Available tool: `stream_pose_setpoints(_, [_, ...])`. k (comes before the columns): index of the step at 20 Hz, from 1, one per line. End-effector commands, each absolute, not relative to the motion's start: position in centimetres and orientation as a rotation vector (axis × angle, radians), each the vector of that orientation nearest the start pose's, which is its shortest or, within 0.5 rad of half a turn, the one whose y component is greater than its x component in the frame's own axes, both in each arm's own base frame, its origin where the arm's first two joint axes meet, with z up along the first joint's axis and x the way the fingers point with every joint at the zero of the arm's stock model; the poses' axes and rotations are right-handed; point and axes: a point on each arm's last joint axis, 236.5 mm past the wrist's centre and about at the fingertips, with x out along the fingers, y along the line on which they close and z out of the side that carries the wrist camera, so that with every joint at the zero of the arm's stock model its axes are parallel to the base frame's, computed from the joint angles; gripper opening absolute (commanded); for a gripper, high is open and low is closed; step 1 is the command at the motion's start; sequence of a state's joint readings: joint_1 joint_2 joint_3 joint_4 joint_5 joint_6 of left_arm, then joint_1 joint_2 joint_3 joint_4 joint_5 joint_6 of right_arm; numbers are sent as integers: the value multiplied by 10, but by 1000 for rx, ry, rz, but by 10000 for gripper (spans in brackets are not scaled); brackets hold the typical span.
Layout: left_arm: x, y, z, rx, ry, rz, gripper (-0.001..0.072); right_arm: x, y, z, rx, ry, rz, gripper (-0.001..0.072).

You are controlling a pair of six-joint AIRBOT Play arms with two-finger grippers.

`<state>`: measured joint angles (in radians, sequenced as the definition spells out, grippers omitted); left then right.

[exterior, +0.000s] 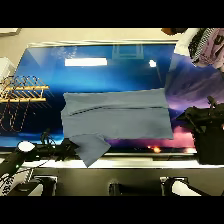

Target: Fold the clothes and pants, and hang the long-sleeved shirts on hangers.

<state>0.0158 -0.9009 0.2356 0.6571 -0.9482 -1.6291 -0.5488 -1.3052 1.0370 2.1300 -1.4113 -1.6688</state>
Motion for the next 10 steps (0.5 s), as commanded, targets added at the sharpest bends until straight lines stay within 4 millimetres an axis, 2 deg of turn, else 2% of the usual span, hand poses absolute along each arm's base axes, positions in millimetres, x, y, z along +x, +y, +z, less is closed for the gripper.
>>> stream_pose_setpoints(1, [195, -162, -109, -1071, 1495, -61, 457, 317, -47, -8, 874, 1408, 8, 480])
stream_pose_setpoints(2, [195, -166, -111, -1081, 1499, -60, 450, 317, -47, -8, 874, 1408, 8, 480])
stream_pose_setpoints(3, [195, -170, -111, -1087, 1503, -66, 314, 317, -47, -8, 874, 1407, 8, 479])
stream_pose_setpoints(4, [195, -173, -109, -1081, 1501, -86, 43, 318, -47, -8, 875, 1407, 9, 480])
stream_pose_setpoints(5, [196, -174, -107, -1081, 1498, -96, 15, 318, -45, -7, 882, 1407, 15, 480])
stream_pose_setpoints(8, [196, -175, -105, -1083, 1498, -103, 15, 320, -37, -2, 902, 1400, 60, 481])
stream_pose_setpoints(10, [196, -175, -105, -1084, 1498, -102, 15, 317, -44, -7, 847, 1405, 51, 481])
